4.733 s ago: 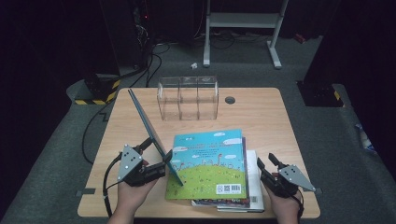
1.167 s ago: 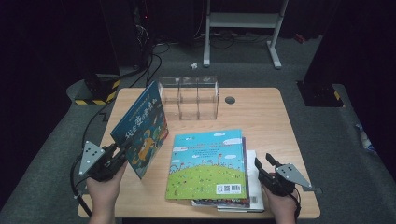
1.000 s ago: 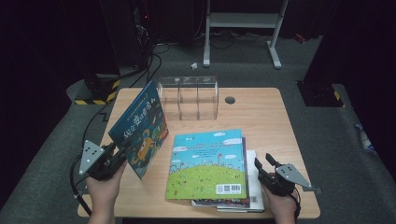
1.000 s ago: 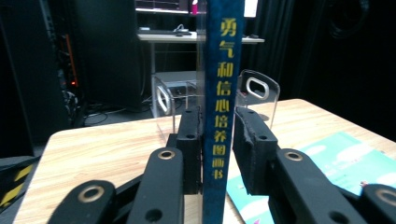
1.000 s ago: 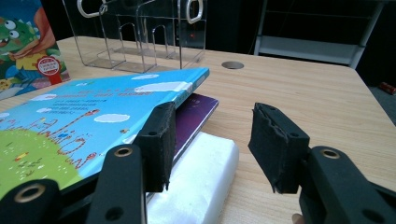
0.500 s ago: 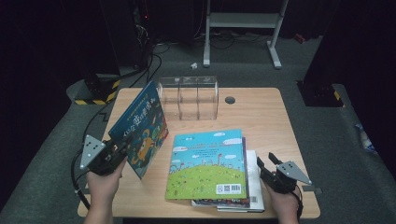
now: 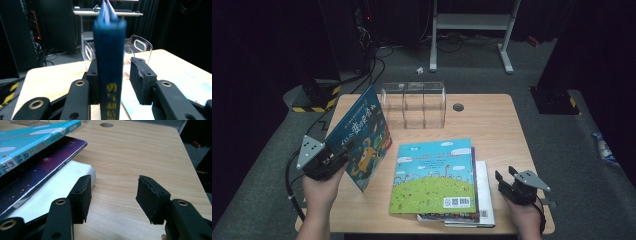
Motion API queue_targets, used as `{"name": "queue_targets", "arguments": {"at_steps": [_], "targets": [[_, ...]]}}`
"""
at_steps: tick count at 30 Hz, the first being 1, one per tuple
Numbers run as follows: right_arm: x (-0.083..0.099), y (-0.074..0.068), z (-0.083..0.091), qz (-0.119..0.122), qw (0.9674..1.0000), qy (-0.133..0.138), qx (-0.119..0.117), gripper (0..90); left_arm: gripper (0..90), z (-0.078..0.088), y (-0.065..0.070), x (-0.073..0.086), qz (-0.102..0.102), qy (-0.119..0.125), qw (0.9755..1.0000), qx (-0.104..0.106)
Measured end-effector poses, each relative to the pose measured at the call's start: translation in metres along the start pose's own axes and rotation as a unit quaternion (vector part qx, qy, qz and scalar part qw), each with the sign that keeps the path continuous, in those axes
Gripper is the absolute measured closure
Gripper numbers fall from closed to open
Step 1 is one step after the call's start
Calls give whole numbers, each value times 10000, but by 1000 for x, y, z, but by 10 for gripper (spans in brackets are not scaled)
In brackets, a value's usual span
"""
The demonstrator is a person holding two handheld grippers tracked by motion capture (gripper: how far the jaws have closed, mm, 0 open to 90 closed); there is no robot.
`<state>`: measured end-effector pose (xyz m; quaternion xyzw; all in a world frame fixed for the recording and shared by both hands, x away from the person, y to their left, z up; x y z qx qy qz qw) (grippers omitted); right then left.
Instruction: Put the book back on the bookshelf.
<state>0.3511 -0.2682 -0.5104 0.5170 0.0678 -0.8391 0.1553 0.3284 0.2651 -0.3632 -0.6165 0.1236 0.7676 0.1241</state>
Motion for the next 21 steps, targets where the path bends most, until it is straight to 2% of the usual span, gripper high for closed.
{"name": "queue_targets", "arguments": {"at_steps": [3,4,8,9,12,14,21], "targets": [[0,2,1,-29,10000,9,-37,451,628,1,0,-5,-53,37,9999,-81],[0,3,2,-59,10000,35,-61,451,642,1,1,-8,-77,75,9998,-173],[-1,4,4,-85,9999,72,-112,451,653,0,2,-13,-80,72,9997,-233],[-1,4,3,-72,9999,65,-133,450,691,-1,3,-14,-89,85,9997,-225],[1,5,2,-85,9999,-19,-139,449,726,-3,7,-16,-126,168,9995,-234],[2,5,1,-41,9999,-67,-137,446,745,-5,9,-16,-245,197,9991,-301],[4,6,1,-120,9997,-90,-177,446,785,-5,6,-18,-133,138,9994,-285]]}}
Point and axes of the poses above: each handheld gripper's, and its own axes: z roughly backward along the jaws, x roughly out of its underside, y roughly to its right, the point moved 2 cm from there along -z, roughly forward along the jaws
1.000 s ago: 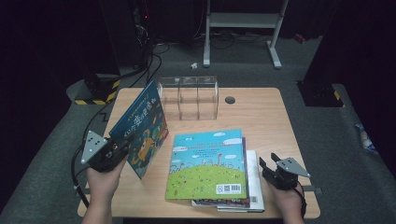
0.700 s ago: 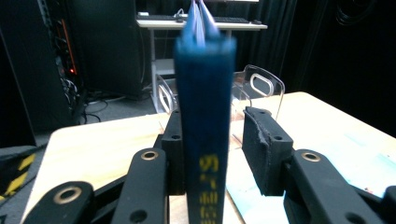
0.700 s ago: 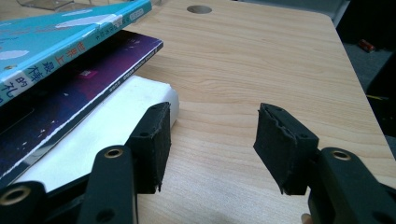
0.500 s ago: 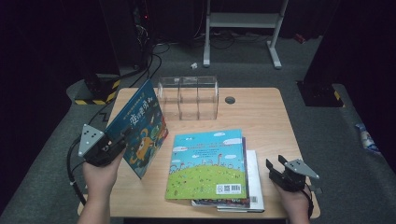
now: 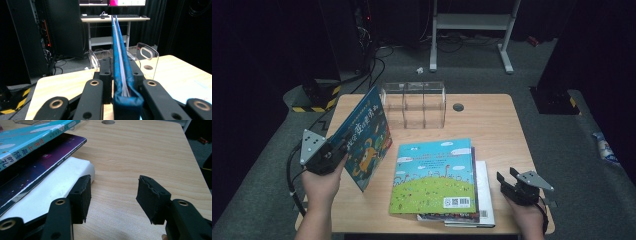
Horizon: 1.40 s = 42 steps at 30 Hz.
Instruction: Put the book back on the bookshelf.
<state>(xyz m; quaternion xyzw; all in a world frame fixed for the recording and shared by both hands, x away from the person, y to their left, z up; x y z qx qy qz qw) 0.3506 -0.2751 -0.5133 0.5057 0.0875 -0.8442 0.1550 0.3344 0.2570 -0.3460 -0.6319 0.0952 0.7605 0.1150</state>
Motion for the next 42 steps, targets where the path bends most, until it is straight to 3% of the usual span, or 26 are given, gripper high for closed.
{"name": "queue_targets", "arguments": {"at_steps": [10,17,31,39,42], "targets": [[2,-2,-2,-8,10000,-40,-25,446,751,0,-2,3,42,34,10000,18],[2,-4,-1,-2,10000,-28,-61,446,809,-1,1,5,93,5,9999,137],[2,-4,-1,-57,9999,-28,-112,447,821,-1,7,5,38,58,9998,189],[2,-4,0,-78,9999,-23,-130,448,762,-5,12,2,-18,200,9996,186],[2,-4,0,-83,9999,-13,-135,447,794,-6,13,-1,-41,195,9997,166]]}}
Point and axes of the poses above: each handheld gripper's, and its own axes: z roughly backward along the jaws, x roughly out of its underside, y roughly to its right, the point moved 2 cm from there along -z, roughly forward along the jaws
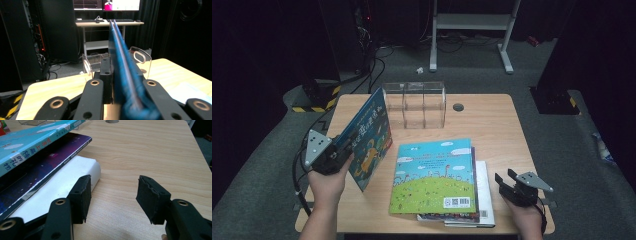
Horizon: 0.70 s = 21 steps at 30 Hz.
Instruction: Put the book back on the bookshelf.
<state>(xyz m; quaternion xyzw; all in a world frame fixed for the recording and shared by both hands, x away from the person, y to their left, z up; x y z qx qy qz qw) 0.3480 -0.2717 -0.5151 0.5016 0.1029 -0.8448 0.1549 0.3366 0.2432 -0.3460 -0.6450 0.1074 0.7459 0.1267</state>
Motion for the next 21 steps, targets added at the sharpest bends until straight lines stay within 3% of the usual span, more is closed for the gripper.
{"name": "queue_targets", "arguments": {"at_steps": [5,12,21], "targets": [[0,1,0,-17,10000,2,-7,447,818,-1,4,-1,-123,-49,9999,39],[0,1,1,-11,10000,22,-20,448,824,-1,0,-2,0,-70,10000,-10],[0,0,0,-31,10000,12,-33,449,825,-1,0,-2,13,-87,10000,-14]]}}
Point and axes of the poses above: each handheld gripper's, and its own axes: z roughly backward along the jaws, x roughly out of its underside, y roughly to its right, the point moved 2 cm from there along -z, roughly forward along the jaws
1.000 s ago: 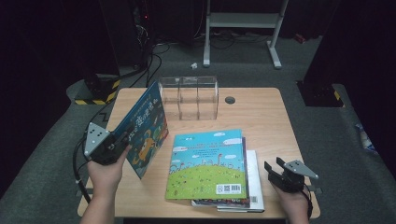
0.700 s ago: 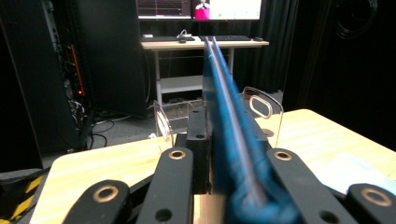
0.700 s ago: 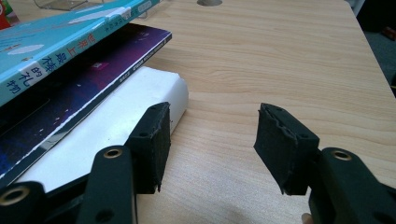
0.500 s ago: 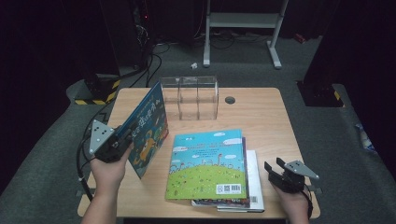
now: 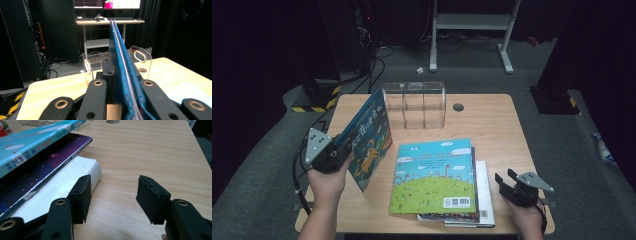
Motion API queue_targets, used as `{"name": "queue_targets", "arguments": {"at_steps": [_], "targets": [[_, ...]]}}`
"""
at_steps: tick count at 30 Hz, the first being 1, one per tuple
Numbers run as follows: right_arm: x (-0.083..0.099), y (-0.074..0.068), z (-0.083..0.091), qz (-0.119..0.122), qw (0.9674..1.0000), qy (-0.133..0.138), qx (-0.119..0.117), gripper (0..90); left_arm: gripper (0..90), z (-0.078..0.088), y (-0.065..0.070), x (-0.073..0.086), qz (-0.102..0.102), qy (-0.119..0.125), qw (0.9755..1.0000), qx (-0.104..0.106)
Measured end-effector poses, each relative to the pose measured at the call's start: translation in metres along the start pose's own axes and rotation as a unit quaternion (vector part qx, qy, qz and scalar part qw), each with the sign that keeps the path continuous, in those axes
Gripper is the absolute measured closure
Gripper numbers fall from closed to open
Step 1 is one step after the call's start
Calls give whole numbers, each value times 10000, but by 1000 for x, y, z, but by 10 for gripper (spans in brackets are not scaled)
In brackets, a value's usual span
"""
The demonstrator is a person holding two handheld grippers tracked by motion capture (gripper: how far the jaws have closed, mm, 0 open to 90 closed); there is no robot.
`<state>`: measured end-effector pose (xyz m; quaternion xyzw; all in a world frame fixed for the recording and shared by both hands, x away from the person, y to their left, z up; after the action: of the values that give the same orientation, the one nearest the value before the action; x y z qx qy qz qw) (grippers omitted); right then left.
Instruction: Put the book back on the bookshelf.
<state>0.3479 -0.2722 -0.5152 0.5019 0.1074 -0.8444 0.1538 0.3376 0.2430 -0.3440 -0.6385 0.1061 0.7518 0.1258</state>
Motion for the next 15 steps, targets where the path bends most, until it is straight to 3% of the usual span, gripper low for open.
{"name": "queue_targets", "arguments": {"at_steps": [8,15], "targets": [[0,-1,0,-19,10000,-18,-24,450,825,-1,1,-2,-29,-49,10000,9],[0,-1,0,-12,10000,-7,-38,449,823,1,-6,-1,135,-74,9999,10]]}}
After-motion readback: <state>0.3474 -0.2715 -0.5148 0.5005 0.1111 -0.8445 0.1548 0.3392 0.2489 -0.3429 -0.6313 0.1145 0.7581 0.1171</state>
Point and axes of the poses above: each handheld gripper's, and its own axes: z roughly backward along the jaws, x roughly out of its underside, y roughly to its right, the point moved 2 cm from there along -z, roughly forward along the jaws
